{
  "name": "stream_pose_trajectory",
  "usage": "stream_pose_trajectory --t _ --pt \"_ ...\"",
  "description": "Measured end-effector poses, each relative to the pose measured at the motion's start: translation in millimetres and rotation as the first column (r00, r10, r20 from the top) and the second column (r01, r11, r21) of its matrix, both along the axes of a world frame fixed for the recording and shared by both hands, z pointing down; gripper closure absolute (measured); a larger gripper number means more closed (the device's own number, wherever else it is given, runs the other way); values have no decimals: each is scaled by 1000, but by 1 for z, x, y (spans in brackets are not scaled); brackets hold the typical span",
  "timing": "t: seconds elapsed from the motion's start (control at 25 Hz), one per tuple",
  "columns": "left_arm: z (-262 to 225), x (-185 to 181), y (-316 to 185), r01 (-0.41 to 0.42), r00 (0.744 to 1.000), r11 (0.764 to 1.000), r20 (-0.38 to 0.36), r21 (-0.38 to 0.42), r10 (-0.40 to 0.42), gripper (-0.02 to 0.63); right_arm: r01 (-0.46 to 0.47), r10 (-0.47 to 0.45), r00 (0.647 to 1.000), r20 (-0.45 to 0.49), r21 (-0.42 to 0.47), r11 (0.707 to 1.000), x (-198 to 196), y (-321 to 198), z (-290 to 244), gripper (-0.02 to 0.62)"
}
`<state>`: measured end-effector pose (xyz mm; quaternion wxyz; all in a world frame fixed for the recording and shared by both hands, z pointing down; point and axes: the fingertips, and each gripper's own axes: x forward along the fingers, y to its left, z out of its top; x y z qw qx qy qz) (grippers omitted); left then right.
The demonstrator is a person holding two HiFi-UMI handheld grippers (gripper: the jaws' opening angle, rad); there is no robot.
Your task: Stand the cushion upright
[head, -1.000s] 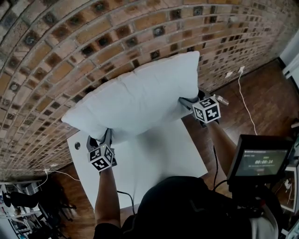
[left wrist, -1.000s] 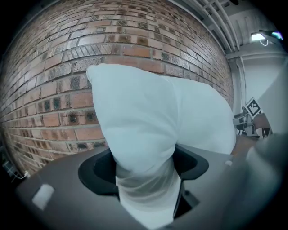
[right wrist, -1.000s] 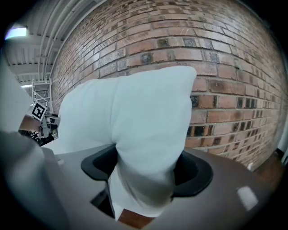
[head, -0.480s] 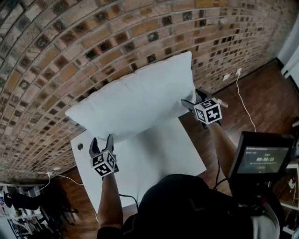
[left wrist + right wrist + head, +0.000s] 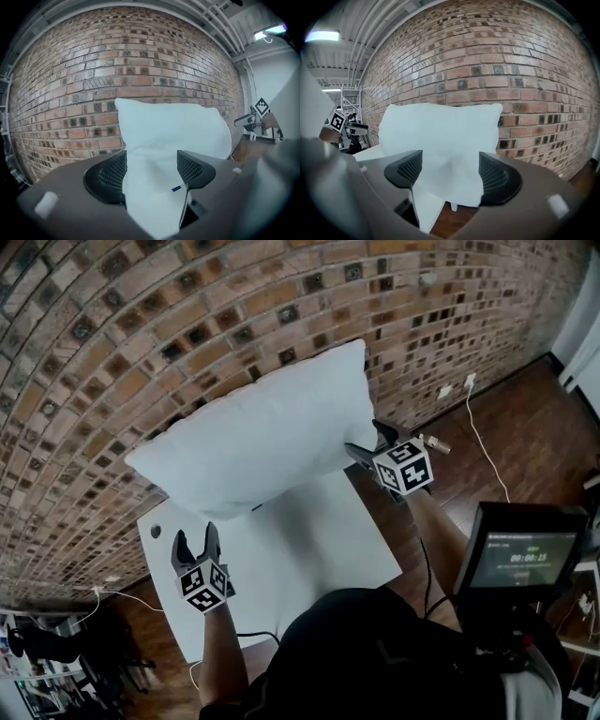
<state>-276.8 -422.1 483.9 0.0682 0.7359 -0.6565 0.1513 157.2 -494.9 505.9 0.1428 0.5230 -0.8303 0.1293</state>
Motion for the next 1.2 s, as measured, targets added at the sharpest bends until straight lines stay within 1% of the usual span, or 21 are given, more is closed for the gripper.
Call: stream_pose_trajectory --t 0.08,0.28,0.48,0.68,0.72,0.84,0.88,0.92,0.96,1.08,1.2 --pt "-7 4 11 14 1000 999 0 30 -14 275 22 -22 1000 6 13 1000 -2 5 -7 210" --pt "-16 17 36 22 999 999 -44 49 -20 281 72 -73 997 19 51 996 -6 17 -24 213" --pt "-28 31 61 -11 996 995 -84 98 20 303 81 -83 996 22 93 992 -10 32 -41 215" --pt "-33 28 98 -41 988 990 -139 132 60 315 61 -62 998 0 105 993 -19 68 -49 216" --pt "-36 26 107 -52 987 989 -146 140 73 327 49 -50 999 2 107 993 -21 77 -52 216" --pt "-43 19 143 -100 976 982 -174 158 128 421 27 -28 1000 6 116 993 -31 111 -65 227" --pt "-43 16 155 -116 971 981 -188 158 145 464 26 -27 1000 4 120 992 -36 124 -70 232" --pt "-43 11 167 -129 967 980 -200 153 159 547 26 -26 1000 1 125 992 -43 136 -75 236" --pt "-41 7 177 -141 963 979 -211 145 170 600 24 -24 1000 -2 132 991 -49 148 -79 241" --pt "-39 -5 207 -172 940 974 -271 145 207 600 23 -24 1000 1 140 990 -71 188 -89 247" --pt "-45 -5 229 -228 901 962 -341 150 267 600 27 -33 999 37 152 988 -91 225 -100 272"
